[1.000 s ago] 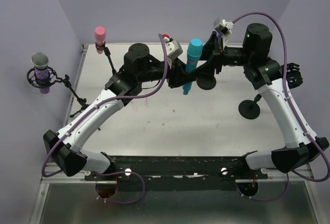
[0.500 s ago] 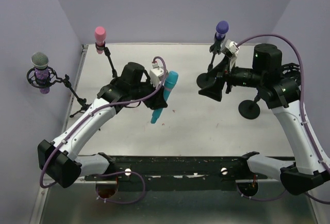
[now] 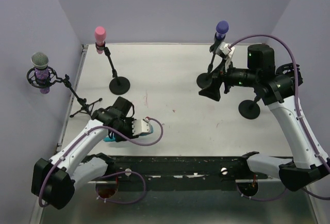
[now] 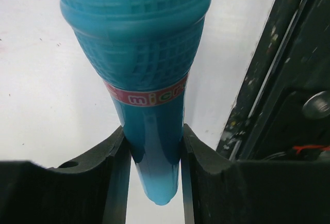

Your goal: Remove the microphone from the stand

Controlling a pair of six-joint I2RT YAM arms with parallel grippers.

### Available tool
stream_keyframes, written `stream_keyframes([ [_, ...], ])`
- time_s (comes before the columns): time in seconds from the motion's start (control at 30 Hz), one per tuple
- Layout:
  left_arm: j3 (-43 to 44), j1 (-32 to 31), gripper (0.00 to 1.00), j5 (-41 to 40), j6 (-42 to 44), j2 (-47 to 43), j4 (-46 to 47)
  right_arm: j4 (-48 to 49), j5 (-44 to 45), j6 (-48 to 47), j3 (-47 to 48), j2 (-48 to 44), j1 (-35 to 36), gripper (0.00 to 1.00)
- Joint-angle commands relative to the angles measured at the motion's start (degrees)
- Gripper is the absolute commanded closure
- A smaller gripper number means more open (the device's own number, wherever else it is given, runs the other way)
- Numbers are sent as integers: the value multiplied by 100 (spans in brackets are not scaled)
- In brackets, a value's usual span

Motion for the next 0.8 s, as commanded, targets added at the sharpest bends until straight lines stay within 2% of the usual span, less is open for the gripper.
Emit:
stream_keyframes([
  [0.0,-797,315,100,-559,2079,-606,37,7,10,13,40,52,25,0],
  [0.17,-1572,395,100,-955,2783,-659,678,-46,-87,31,101,114,25,0],
  [0.27,-1793,395,81,-1052,2968,-598,969,-116,-113,-21,145,123,25,0],
  [0.5,-1951,395,48,-1079,2942,-413,1287,-204,-52,-48,206,123,25,0],
  [0.63,-1951,395,38,-947,2995,-483,1225,-397,159,-65,417,166,16,0],
  [0.77,-1916,395,36,-859,3013,-501,1120,-818,737,-144,759,245,25,0],
])
